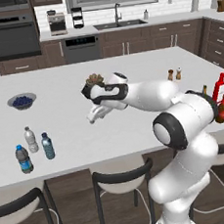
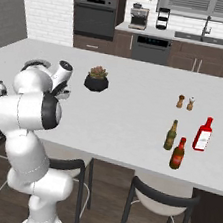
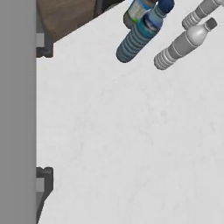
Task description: Move the plastic bottles in the middle to the plastics group, and the glass bottles in the middle to the glass group.
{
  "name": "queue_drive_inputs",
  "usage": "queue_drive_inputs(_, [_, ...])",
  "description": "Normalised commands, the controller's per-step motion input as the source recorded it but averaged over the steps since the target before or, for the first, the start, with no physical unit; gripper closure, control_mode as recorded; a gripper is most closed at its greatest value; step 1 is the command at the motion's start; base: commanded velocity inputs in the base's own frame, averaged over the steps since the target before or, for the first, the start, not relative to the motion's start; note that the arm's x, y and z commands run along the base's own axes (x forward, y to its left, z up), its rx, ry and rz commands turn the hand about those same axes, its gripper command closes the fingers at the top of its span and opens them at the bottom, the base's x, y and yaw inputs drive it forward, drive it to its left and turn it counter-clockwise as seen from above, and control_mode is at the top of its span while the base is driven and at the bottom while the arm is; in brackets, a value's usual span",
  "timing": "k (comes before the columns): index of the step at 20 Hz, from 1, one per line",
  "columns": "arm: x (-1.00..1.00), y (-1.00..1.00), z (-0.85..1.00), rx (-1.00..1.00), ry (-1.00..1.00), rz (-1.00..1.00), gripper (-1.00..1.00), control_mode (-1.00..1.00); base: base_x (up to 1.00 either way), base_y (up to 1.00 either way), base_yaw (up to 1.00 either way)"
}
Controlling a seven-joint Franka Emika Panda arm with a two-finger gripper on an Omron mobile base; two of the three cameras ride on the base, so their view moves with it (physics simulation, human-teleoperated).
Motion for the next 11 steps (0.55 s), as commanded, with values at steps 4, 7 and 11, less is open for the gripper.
queue_drive_inputs(4, [-0.16,-0.74,0.17,-0.03,0.07,-0.44,-1.0,-1.0,0.0,0.0,0.0])
queue_drive_inputs(7, [-0.55,-0.82,0.49,0.0,0.15,-0.4,-1.0,-1.0,0.0,0.0,0.0])
queue_drive_inputs(11, [-0.7,-0.7,0.66,0.0,0.18,-0.37,-1.0,-1.0,0.0,0.0,0.0])
